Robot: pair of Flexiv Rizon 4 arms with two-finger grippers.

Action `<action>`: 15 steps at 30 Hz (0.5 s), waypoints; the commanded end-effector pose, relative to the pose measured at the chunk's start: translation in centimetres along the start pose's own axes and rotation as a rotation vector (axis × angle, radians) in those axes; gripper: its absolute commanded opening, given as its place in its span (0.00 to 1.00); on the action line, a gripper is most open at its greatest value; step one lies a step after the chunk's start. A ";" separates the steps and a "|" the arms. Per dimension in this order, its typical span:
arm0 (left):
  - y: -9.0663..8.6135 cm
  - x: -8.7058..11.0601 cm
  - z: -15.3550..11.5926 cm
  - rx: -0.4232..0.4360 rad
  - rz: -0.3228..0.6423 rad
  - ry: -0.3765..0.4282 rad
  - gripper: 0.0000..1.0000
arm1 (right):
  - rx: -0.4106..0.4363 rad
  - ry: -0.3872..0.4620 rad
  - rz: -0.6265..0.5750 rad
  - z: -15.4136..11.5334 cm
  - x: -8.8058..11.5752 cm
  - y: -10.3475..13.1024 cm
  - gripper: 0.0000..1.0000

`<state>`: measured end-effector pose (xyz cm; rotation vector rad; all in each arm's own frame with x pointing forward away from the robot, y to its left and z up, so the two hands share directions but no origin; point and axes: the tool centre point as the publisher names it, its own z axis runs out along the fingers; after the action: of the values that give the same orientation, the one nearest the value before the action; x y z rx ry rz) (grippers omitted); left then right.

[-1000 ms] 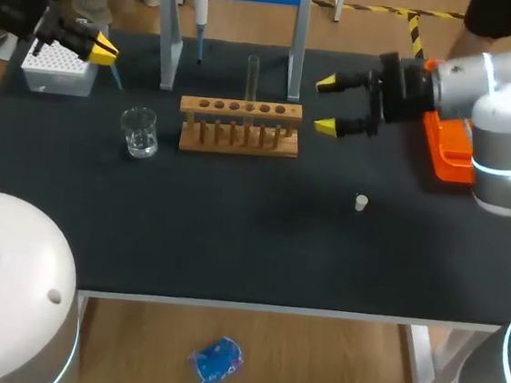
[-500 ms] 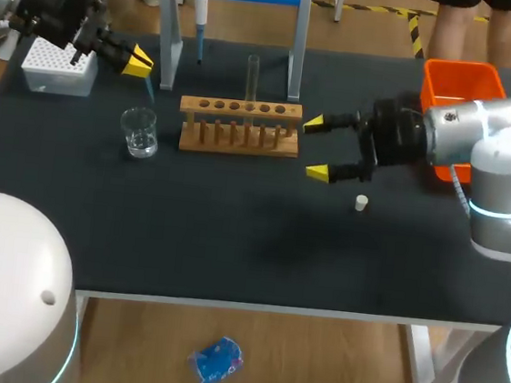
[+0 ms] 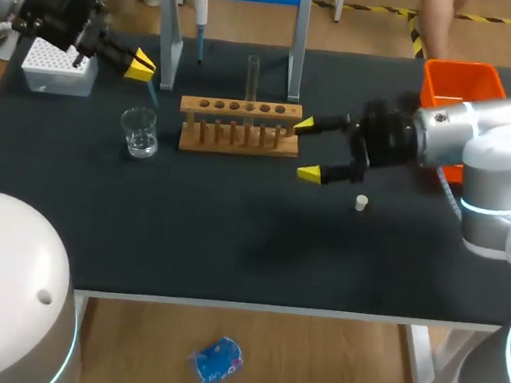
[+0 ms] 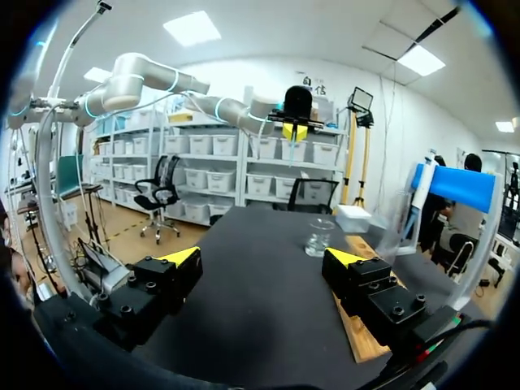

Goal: Invert the test tube, pick up the pipette, mount the tip to pipette, aspirate from beaker and dispense into the tube, eject the tip, return the pipette, and cap with the stopper.

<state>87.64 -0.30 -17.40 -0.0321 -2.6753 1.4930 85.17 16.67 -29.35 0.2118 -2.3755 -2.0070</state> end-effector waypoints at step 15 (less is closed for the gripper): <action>-2.4 -0.6 9.3 -0.135 0.006 0.066 0.00 | -0.113 -0.004 -0.042 3.9 0.7 -0.2 1.00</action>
<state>87.45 -8.28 -19.99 -0.0995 -2.7049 1.3234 84.20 19.96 -29.93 0.2643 -2.2721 -2.1344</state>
